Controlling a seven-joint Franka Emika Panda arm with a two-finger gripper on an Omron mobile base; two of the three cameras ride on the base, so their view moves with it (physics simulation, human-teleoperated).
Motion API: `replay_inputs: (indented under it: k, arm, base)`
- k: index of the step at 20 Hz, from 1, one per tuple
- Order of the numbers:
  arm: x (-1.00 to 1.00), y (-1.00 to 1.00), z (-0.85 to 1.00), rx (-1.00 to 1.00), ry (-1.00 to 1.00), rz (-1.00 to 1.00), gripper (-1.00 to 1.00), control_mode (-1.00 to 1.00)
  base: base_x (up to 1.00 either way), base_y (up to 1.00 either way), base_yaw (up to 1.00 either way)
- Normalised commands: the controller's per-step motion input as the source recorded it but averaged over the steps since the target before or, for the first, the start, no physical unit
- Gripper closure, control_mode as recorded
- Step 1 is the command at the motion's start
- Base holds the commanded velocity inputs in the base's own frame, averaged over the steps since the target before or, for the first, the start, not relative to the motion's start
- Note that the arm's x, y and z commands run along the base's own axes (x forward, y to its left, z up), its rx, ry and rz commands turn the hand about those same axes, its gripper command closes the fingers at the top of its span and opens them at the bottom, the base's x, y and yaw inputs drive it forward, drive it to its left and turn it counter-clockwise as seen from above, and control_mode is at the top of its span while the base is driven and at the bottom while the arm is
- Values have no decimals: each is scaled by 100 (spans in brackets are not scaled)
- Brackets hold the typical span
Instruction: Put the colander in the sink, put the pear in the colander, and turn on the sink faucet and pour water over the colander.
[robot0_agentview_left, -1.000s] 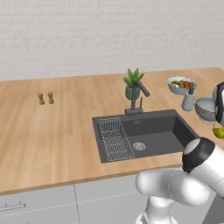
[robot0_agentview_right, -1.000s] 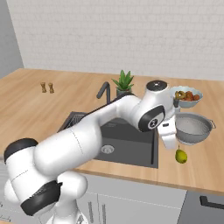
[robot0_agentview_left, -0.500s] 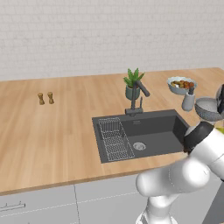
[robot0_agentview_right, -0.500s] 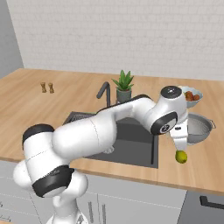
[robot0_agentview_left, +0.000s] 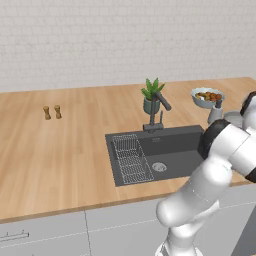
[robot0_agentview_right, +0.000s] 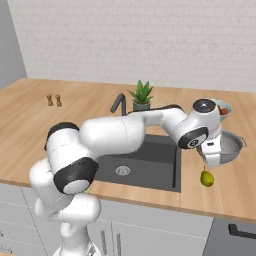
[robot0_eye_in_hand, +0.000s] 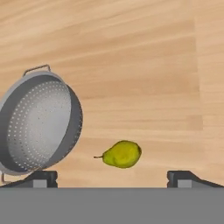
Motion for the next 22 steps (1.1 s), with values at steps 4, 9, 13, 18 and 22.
replay_inputs:
  k: [4,9,13,18,22]
  arm:
    - [14,-47,-2,15,0,6,-100,-100]
    - [24,-31,-6,7,1,6,-100,-100]
    - [42,-17,-9,1,2,4,-100,-100]
    - [21,-40,-2,9,0,1,-100,-100]
    - [27,-18,0,7,1,0,-100,-100]
  base:
    - [0,0,0]
    - [0,0,0]
    - [0,0,0]
    - [0,0,0]
    - [0,0,0]
